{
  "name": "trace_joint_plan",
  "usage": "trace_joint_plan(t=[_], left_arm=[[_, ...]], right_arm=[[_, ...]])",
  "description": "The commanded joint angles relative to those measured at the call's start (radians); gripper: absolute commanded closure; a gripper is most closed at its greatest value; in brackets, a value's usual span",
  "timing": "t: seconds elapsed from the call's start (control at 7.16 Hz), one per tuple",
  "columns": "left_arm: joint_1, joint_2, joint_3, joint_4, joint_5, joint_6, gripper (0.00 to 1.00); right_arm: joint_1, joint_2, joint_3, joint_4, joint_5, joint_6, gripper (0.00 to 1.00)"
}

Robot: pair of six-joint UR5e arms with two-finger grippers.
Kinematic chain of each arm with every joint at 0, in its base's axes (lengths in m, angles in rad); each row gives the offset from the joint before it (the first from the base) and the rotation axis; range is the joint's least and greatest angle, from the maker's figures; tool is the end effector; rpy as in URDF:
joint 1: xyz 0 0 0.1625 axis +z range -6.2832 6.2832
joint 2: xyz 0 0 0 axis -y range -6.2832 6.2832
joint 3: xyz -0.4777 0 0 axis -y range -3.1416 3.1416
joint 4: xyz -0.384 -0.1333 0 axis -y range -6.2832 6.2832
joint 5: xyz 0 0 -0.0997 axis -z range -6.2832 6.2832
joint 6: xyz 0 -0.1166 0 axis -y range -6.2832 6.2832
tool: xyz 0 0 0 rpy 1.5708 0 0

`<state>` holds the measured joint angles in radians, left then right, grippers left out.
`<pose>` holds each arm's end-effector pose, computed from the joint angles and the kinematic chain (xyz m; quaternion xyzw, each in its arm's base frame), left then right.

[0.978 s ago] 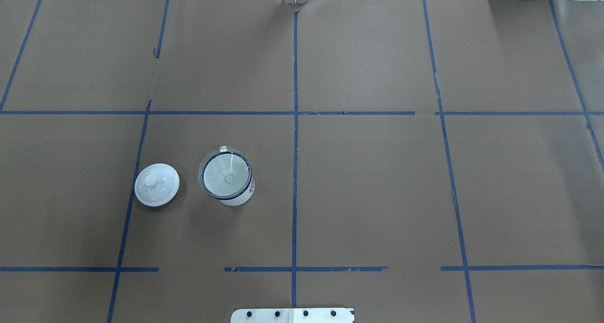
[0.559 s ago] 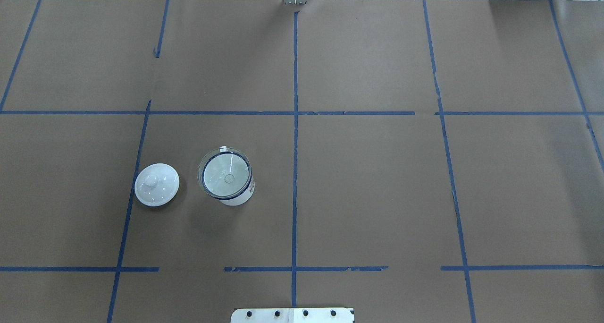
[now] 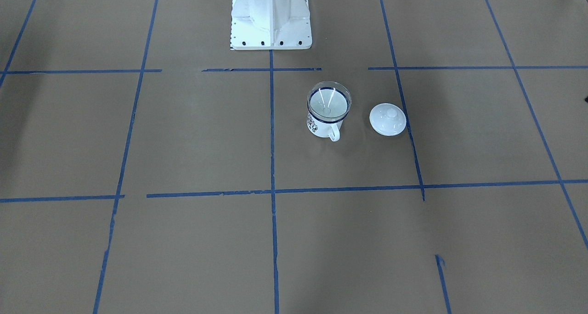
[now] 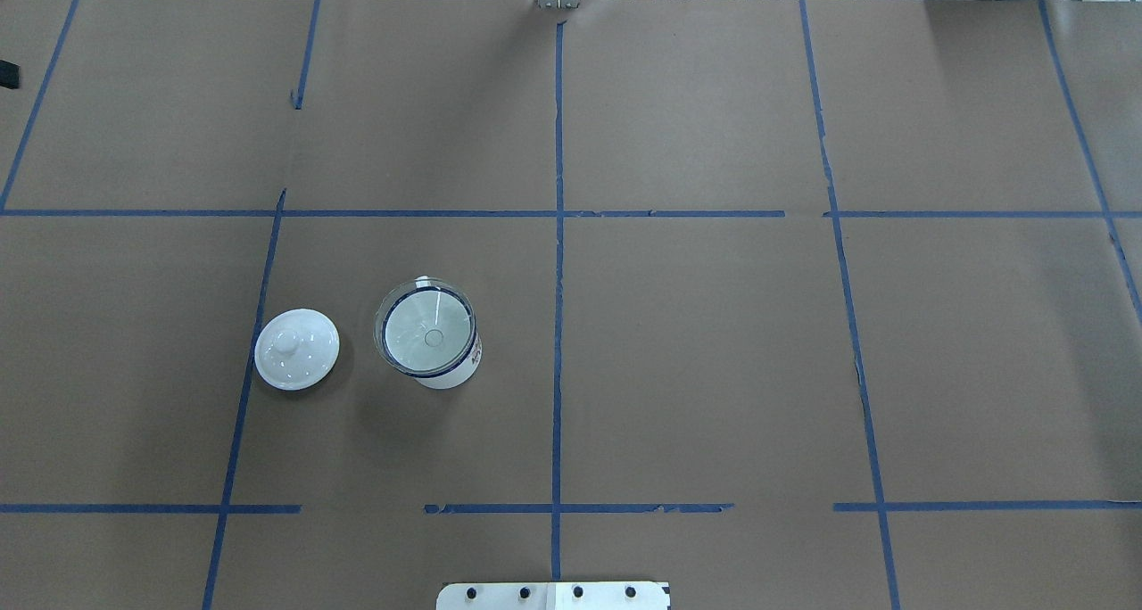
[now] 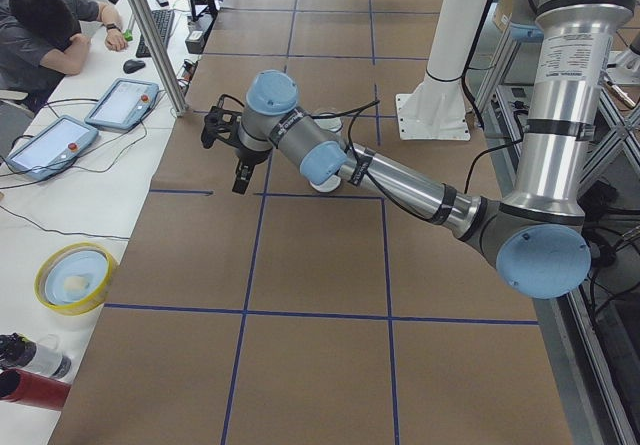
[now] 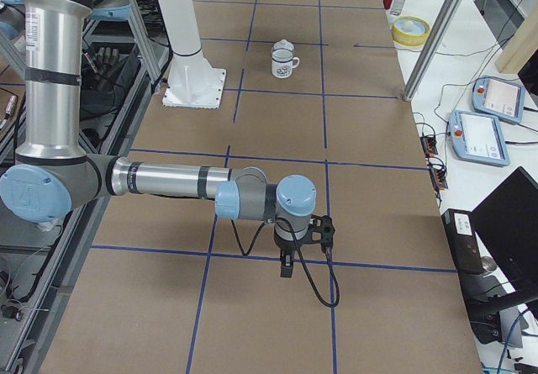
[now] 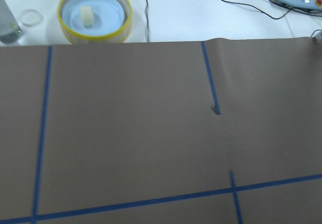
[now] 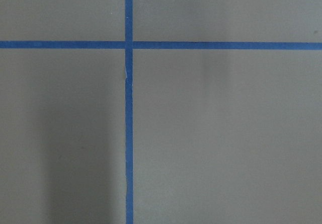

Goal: Remove funnel from cup

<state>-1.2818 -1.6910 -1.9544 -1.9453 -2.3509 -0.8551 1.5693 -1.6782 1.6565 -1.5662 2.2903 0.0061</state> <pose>0.0993 -0.5140 0.4276 0.1443 0.5022 -0.0786 0.8490 0.0558 -0.4310 0.7352 -0.0093 -0.3520 0.0052 0.9359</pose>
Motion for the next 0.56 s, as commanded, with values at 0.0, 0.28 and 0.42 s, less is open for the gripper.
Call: trace_joint_plan(t=[0.0, 0.28, 0.42], left_arm=[[0.251, -0.133, -0.041, 0.055, 0.1, -0.375, 0.0], [0.469, -0.409, -0.025, 0.368, 0.274, -0.554, 0.0], [0.534, -0.476, 0.007, 0.425, 0.318, -0.609, 0.0]], right_arm=[[0.0, 0.0, 0.0, 0.0, 0.0, 0.0, 0.0], [0.0, 0.0, 0.0, 0.0, 0.0, 0.0, 0.0], [0.0, 0.0, 0.0, 0.0, 0.0, 0.0, 0.0]])
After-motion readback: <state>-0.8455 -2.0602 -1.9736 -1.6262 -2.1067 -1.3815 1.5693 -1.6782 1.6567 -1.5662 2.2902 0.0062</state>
